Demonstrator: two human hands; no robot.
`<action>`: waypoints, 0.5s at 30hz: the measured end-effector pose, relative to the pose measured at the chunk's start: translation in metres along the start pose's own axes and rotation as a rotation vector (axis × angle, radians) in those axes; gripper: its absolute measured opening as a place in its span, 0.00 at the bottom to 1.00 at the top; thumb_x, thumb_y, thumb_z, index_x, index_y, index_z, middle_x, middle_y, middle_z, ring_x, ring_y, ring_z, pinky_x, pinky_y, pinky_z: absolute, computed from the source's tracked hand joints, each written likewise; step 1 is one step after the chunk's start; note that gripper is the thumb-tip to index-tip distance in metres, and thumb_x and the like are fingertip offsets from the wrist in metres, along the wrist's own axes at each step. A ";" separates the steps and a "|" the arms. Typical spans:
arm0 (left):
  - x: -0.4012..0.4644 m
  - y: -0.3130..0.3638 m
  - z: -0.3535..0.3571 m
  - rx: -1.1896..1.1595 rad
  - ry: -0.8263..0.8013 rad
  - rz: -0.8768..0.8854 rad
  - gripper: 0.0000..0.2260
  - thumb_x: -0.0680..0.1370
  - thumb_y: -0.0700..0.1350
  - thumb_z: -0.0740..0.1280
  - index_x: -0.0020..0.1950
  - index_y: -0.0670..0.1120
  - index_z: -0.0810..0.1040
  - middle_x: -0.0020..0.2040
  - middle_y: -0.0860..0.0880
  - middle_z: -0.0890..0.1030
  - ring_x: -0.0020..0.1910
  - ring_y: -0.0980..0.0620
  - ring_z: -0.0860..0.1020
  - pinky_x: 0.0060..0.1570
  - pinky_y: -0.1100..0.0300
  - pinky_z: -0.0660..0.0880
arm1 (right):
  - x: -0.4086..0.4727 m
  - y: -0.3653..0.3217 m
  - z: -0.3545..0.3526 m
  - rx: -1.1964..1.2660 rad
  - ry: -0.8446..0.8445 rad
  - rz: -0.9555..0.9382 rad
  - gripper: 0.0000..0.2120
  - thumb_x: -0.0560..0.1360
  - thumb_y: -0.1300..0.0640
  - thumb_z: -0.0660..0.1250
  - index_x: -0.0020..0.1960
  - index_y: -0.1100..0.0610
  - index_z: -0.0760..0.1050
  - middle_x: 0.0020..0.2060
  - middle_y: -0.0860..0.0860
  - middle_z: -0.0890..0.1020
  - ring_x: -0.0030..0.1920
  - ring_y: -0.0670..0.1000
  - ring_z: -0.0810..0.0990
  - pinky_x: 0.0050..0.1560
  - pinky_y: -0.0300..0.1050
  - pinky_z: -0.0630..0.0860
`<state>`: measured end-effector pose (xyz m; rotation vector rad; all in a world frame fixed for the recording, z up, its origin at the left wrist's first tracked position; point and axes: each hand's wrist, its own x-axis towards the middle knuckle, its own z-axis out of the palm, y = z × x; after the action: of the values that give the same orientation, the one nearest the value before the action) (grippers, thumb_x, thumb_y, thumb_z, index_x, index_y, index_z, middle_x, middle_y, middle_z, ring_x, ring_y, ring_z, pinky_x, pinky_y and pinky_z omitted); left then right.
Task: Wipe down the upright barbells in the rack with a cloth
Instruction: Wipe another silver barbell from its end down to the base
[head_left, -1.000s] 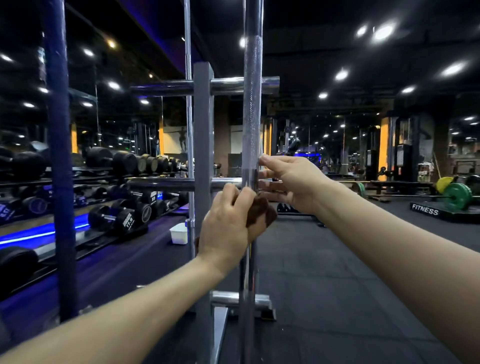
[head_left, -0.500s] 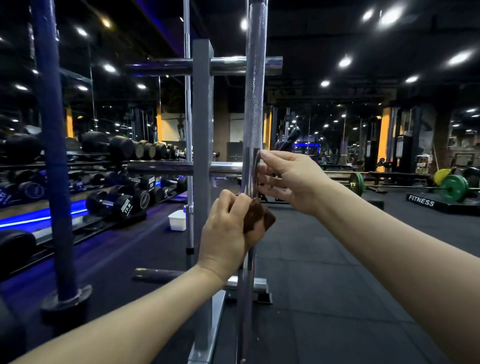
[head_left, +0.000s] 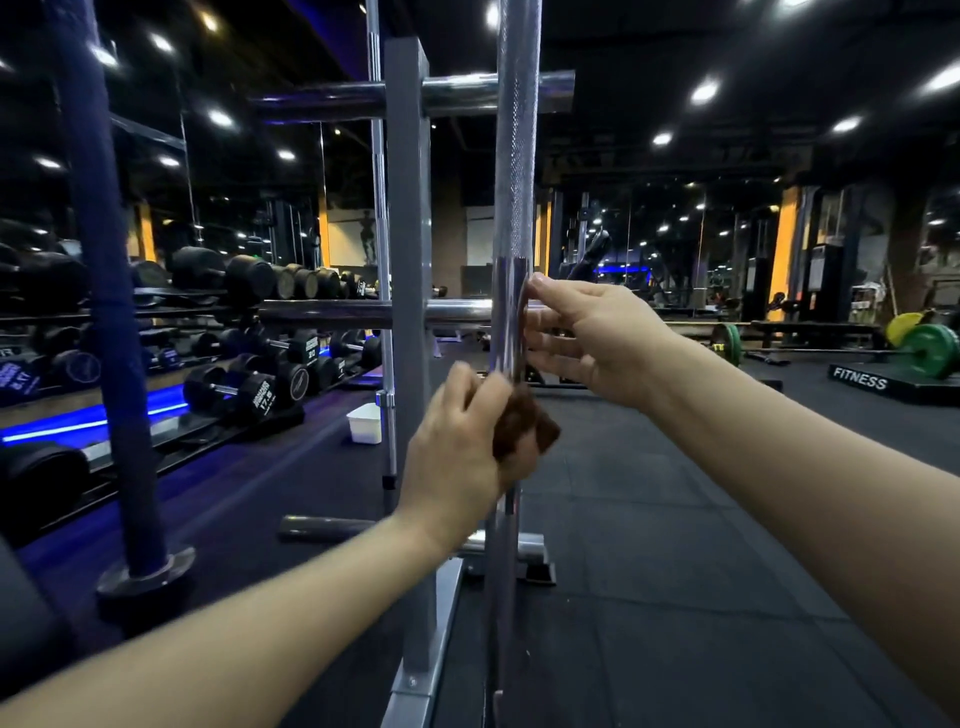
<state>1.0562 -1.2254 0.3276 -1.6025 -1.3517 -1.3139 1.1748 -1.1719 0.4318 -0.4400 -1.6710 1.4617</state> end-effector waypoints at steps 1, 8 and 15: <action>-0.011 -0.003 0.001 0.010 -0.018 -0.007 0.12 0.69 0.57 0.62 0.46 0.52 0.65 0.45 0.49 0.68 0.40 0.43 0.75 0.31 0.52 0.74 | -0.002 0.004 0.001 0.012 -0.008 0.002 0.10 0.79 0.52 0.63 0.42 0.55 0.78 0.32 0.49 0.80 0.33 0.47 0.78 0.38 0.40 0.80; 0.029 0.008 -0.014 -0.012 0.061 -0.077 0.13 0.70 0.59 0.59 0.48 0.53 0.65 0.45 0.52 0.65 0.43 0.46 0.74 0.35 0.53 0.71 | -0.012 0.005 0.005 0.049 -0.008 0.006 0.13 0.79 0.52 0.63 0.38 0.55 0.77 0.25 0.47 0.79 0.27 0.44 0.78 0.30 0.36 0.78; 0.026 0.007 -0.002 0.043 0.115 -0.043 0.13 0.71 0.56 0.61 0.47 0.51 0.64 0.45 0.47 0.68 0.42 0.42 0.74 0.31 0.53 0.71 | -0.007 0.010 -0.001 0.030 0.002 0.004 0.12 0.78 0.51 0.64 0.39 0.53 0.79 0.29 0.46 0.81 0.32 0.45 0.78 0.39 0.40 0.77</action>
<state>1.0616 -1.2211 0.3534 -1.4541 -1.3415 -1.3713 1.1771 -1.1743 0.4199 -0.4289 -1.6451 1.4870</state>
